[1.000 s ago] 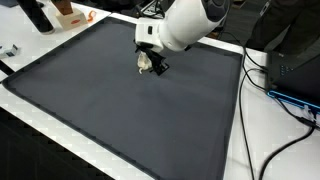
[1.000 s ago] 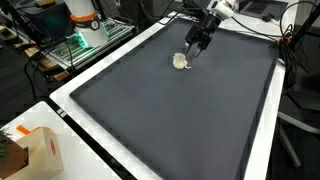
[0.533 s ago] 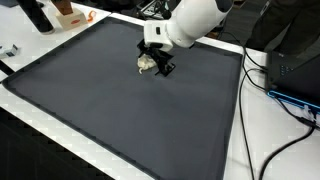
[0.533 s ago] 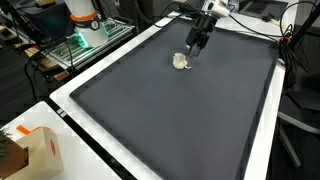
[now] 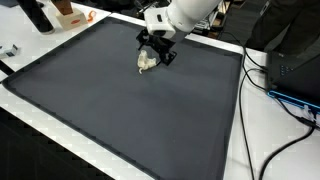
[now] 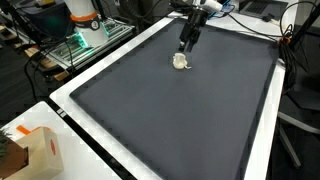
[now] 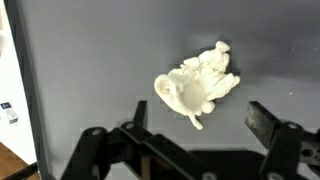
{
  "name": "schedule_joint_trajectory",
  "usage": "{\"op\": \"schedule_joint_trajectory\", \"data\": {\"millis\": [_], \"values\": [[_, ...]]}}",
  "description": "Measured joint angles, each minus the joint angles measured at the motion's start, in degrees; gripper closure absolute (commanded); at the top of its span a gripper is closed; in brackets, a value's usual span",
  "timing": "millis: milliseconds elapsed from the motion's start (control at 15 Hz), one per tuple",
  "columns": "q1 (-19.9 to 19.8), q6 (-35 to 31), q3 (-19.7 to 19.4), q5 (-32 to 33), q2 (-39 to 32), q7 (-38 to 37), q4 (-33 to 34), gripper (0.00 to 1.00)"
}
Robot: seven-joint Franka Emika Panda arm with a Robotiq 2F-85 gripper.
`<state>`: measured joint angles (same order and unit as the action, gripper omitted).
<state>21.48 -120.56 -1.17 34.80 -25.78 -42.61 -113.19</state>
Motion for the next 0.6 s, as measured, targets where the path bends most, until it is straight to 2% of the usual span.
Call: {"op": "schedule_joint_trajectory", "data": {"millis": [267,600], "values": [[-1.3,-2.9,1.0,0.2,3.6,5.2,-4.5,0.00],[-4.0,-9.6,1.9,0.1,8.5,12.7,-10.6,0.00]]}}
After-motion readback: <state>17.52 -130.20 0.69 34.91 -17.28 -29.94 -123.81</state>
